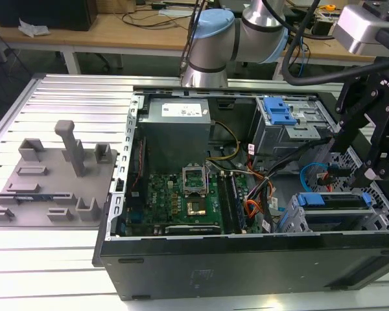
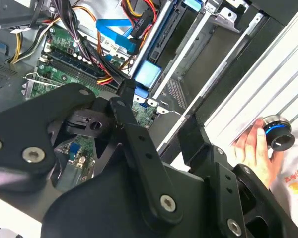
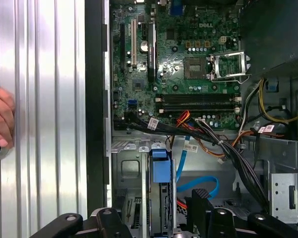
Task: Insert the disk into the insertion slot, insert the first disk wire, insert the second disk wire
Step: 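Insert the disk into the insertion slot, then insert the first disk wire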
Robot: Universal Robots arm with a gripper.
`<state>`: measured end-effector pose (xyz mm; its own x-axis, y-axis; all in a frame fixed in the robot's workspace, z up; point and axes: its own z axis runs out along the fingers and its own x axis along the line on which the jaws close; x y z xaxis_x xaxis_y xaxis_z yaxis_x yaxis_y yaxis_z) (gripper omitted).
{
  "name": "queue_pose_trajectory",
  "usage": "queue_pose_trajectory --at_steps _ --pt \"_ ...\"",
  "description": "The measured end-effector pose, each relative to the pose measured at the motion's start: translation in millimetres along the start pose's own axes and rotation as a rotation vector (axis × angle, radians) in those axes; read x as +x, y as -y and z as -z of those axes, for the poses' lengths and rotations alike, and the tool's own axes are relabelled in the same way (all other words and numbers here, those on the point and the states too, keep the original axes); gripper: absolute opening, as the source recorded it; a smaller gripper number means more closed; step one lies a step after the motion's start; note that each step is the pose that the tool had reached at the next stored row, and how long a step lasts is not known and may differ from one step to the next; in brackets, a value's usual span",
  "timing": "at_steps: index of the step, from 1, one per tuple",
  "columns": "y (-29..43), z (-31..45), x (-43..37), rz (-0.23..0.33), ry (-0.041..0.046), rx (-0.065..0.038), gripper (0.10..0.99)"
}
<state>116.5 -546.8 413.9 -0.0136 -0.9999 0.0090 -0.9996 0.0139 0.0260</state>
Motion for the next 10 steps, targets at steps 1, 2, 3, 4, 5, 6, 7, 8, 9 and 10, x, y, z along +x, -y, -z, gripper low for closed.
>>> queue_pose_trajectory --at_steps 1,2,3,4,5,6,7,8,9,10 --pt "0.0 0.0 0.0 0.000 0.0000 0.000 0.624" --pt "0.0 0.0 0.0 0.000 0.0000 0.000 0.624" --pt "0.0 0.0 0.0 0.000 0.0000 0.000 0.624" --pt "0.0 0.0 0.0 0.000 -0.0001 0.000 0.624" --pt "0.0 0.0 0.0 0.000 -0.0001 0.000 0.624" --pt "0.0 0.0 0.0 0.000 -0.0001 0.000 0.624" --pt "0.0 0.0 0.0 0.000 -0.0001 0.000 0.624" --pt "0.0 0.0 0.0 0.000 -0.0001 0.000 0.624" --pt "0.0 0.0 0.0 0.000 -0.0001 0.000 0.624" --pt "0.0 0.0 0.0 0.000 -0.0001 0.000 0.624"
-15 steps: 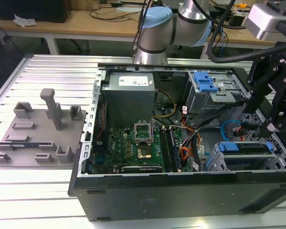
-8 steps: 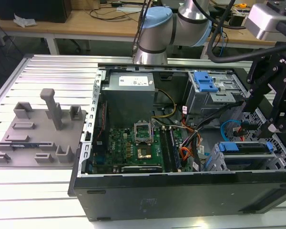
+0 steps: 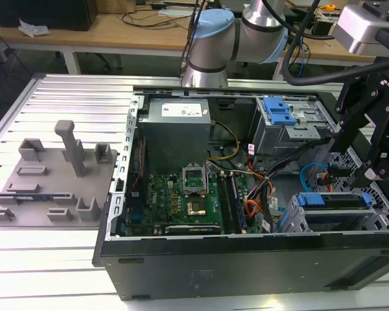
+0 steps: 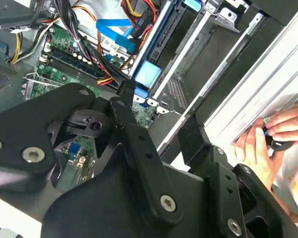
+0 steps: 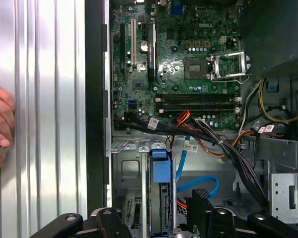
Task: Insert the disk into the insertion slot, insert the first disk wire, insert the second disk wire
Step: 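Insert the first disk wire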
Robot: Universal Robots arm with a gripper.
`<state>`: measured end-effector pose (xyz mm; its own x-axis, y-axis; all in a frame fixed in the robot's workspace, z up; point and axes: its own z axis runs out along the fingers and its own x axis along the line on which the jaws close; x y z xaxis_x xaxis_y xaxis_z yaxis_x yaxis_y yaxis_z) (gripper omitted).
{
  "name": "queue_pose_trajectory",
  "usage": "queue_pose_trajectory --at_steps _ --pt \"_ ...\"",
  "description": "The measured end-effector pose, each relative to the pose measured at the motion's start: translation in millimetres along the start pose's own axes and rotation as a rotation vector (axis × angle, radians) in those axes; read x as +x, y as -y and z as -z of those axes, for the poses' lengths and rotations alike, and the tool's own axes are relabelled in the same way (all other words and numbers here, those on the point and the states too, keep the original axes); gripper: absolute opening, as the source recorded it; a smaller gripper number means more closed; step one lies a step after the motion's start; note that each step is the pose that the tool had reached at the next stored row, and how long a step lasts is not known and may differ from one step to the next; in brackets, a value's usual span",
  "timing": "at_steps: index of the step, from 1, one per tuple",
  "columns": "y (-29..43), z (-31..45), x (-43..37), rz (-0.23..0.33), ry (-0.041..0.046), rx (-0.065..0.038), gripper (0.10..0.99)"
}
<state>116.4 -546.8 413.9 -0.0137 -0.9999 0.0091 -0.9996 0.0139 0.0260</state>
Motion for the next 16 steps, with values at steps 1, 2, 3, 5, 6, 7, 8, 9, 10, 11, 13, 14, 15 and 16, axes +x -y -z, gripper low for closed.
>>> queue_pose_trajectory --at_steps 1,2,3,5,6,7,8,9,10,11,13,14,15,16 --pt "0.0 -0.1 -0.5 0.000 -0.0010 0.000 0.624" --pt "0.0 0.0 -2.4 0.000 -0.0082 0.000 0.624" --pt "-0.1 0.1 -6.4 -0.001 -0.0226 0.000 0.624" --pt "-0.5 0.1 -17.0 -0.002 -0.0642 0.001 0.624" --pt "-0.5 0.2 -20.5 -0.002 -0.0760 0.001 0.624" --pt "-0.6 0.2 -26.2 -0.002 -0.0951 0.001 0.624" --pt "-0.7 0.3 -29.5 -0.003 -0.1083 0.001 0.624" --pt "-0.7 0.2 -32.8 -0.003 -0.1209 0.002 0.624" --pt "-0.8 0.3 -38.0 -0.004 -0.1406 0.002 0.624" --pt "-0.8 0.2 -41.0 -0.004 -0.1520 0.002 0.624" --pt "-0.9 0.2 -49.1 -0.005 -0.1843 0.003 0.624" --pt "-1.0 0.2 -52.0 -0.005 -0.1934 0.003 0.624" --pt "-1.1 -0.1 -55.9 -0.005 -0.2014 0.003 0.624" --pt "-1.1 -0.4 -58.1 -0.005 -0.2026 0.003 0.624"
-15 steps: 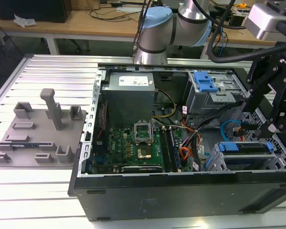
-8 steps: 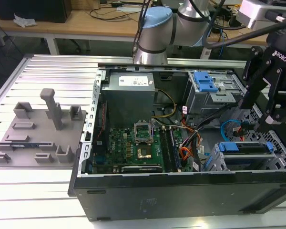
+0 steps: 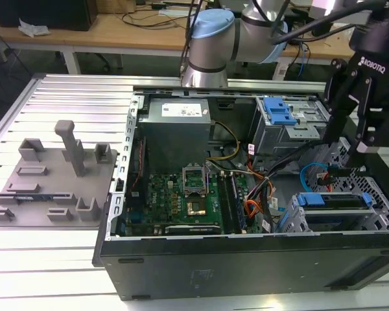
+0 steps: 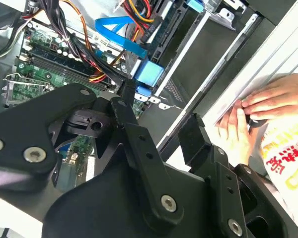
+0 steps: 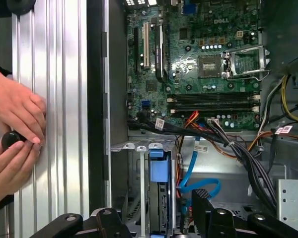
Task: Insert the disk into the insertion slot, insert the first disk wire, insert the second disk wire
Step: 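Insert the first disk wire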
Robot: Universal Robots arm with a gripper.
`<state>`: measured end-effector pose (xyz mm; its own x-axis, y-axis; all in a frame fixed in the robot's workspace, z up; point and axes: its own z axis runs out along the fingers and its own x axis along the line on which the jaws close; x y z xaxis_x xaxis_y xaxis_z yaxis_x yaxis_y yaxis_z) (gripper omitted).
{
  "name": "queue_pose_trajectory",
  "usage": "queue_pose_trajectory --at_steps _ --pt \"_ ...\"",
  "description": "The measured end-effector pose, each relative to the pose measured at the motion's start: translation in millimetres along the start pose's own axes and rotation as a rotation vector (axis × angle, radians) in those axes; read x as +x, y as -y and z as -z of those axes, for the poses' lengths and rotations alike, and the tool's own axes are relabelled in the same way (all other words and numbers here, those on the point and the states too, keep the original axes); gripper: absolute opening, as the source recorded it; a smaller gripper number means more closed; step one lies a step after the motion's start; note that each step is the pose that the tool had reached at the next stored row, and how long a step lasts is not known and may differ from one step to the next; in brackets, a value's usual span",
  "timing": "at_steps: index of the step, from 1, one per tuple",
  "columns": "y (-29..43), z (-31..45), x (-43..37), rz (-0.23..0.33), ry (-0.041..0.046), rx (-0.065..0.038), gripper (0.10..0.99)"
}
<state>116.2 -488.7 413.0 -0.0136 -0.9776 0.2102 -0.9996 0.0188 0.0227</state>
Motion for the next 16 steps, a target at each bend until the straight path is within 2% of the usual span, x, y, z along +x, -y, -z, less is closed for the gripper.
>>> queue_pose_trajectory --at_steps 8,10,13,15,16 --pt "-0.4 0.2 -18.6 -0.001 0.0001 0.002 0.624" --pt "-0.6 1.5 -28.4 -0.001 0.0001 0.004 0.624" --pt "-0.7 3.0 -36.4 -0.001 0.0000 0.004 0.624" --pt "0.0 3.7 -39.8 -0.001 -0.0002 0.004 0.624" --pt "3.2 3.8 -40.1 -0.001 -0.0028 0.004 0.624"
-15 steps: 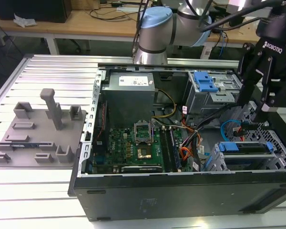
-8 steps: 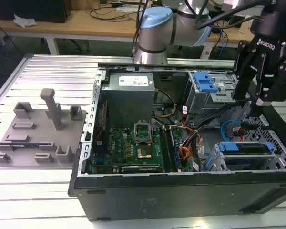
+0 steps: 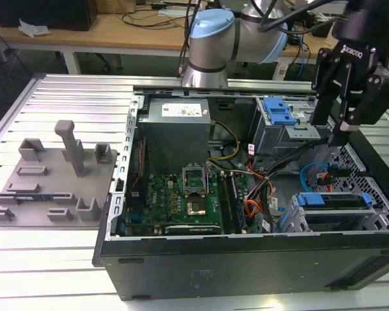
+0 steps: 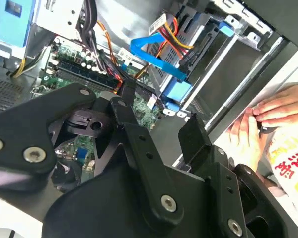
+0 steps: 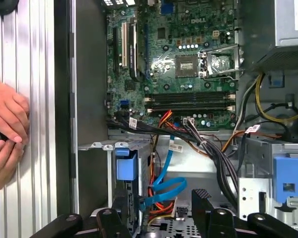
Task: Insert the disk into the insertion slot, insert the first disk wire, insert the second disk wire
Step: 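Insert the first disk wire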
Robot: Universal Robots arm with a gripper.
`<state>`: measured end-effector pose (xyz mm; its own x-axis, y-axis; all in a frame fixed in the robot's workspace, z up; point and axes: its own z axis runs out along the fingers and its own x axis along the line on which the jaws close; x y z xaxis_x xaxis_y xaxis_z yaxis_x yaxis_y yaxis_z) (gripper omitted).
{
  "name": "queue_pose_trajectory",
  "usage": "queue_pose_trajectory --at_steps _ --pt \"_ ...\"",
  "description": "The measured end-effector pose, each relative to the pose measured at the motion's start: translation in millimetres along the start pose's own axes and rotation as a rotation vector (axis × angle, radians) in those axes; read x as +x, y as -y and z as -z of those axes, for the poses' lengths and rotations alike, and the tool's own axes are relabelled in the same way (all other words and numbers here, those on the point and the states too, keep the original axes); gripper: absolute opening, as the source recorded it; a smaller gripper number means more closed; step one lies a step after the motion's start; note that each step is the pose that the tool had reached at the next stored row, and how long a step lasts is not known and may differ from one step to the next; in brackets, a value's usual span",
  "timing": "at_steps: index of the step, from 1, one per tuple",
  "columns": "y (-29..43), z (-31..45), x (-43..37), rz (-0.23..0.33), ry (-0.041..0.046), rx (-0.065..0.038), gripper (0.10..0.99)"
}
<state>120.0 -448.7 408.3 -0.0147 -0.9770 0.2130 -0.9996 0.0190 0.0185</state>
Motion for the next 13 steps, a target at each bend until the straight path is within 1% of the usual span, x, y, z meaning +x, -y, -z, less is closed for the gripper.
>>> queue_pose_trajectory --at_steps 2,6,7,10,11,13 --pt "4.8 0.1 -0.2 0.000 -0.0001 0.000 0.624" --pt "24.6 0.4 0.0 0.001 -0.0002 -0.004 0.624" --pt "26.8 0.2 0.8 0.001 -0.0026 -0.004 0.624" --pt "27.1 -1.3 3.5 -0.004 -0.0101 -0.004 0.624" --pt "27.1 -1.6 4.4 -0.005 -0.0142 -0.002 0.624" --pt "26.7 -1.9 4.9 -0.006 -0.0168 0.002 0.624"
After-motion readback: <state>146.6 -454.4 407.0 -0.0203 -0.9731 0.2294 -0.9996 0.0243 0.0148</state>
